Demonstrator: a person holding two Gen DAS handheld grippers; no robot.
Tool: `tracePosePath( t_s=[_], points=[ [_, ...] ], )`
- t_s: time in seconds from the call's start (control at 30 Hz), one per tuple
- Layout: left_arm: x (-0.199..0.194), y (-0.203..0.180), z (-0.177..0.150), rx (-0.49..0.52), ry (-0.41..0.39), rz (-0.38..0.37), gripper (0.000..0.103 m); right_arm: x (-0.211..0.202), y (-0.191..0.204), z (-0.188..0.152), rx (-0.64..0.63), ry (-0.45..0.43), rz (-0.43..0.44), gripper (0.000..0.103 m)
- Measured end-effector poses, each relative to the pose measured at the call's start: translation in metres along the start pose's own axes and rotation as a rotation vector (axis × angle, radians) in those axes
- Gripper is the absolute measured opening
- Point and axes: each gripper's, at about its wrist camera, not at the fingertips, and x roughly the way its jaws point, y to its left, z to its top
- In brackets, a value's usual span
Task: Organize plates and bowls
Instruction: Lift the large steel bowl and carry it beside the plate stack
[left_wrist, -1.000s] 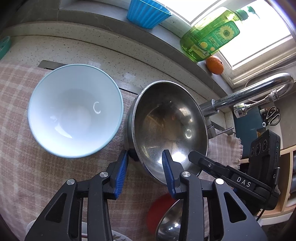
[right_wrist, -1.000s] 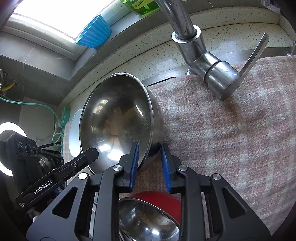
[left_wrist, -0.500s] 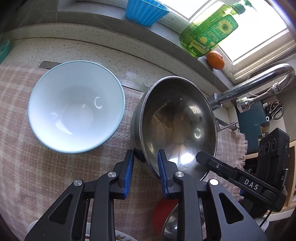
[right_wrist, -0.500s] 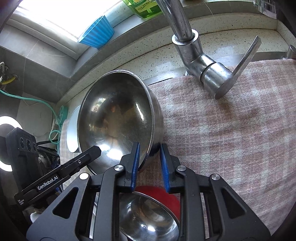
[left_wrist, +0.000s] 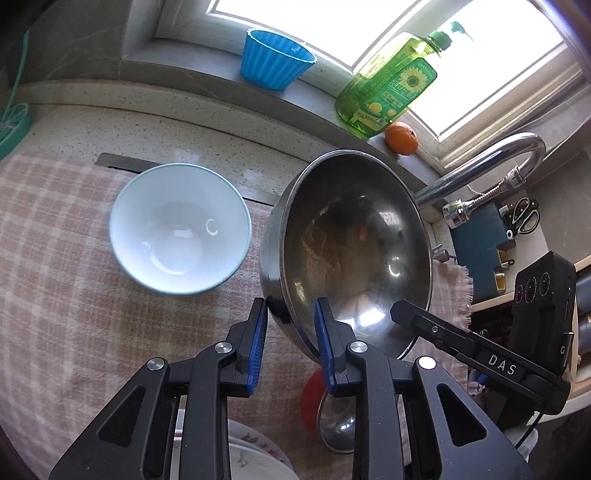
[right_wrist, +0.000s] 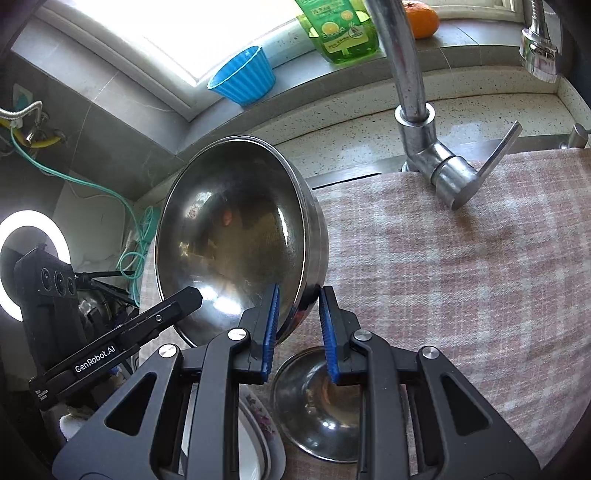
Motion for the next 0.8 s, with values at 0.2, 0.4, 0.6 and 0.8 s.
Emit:
tracePosePath(
  t_s=[0.2, 0.4, 0.6, 0.8],
  points=[
    [-0.035, 0.017, -0.008, 0.003, -0.031, 0.001, 0.024, -0.005, 0.04, -0.015, -0.062, 0.012, 0.011, 0.023],
    [-0.07, 0.044, -0.019, -0.015, -0.066, 0.015, 0.024, 0.003, 0.085, -0.038, -0.121, 0.035, 0.024, 0.023],
    [-0.097, 0.083, -0.034, -0.073, -0.092, 0.033, 0.024, 0.028, 0.124, -0.058, -0.159, 0.081, 0.041, 0.023],
    [-0.119, 0.123, -0.048, -0.135, -0.104, 0.049, 0.024, 0.052, 0.159, -0.076, -0.2, 0.129, 0.058, 0.023]
  ],
)
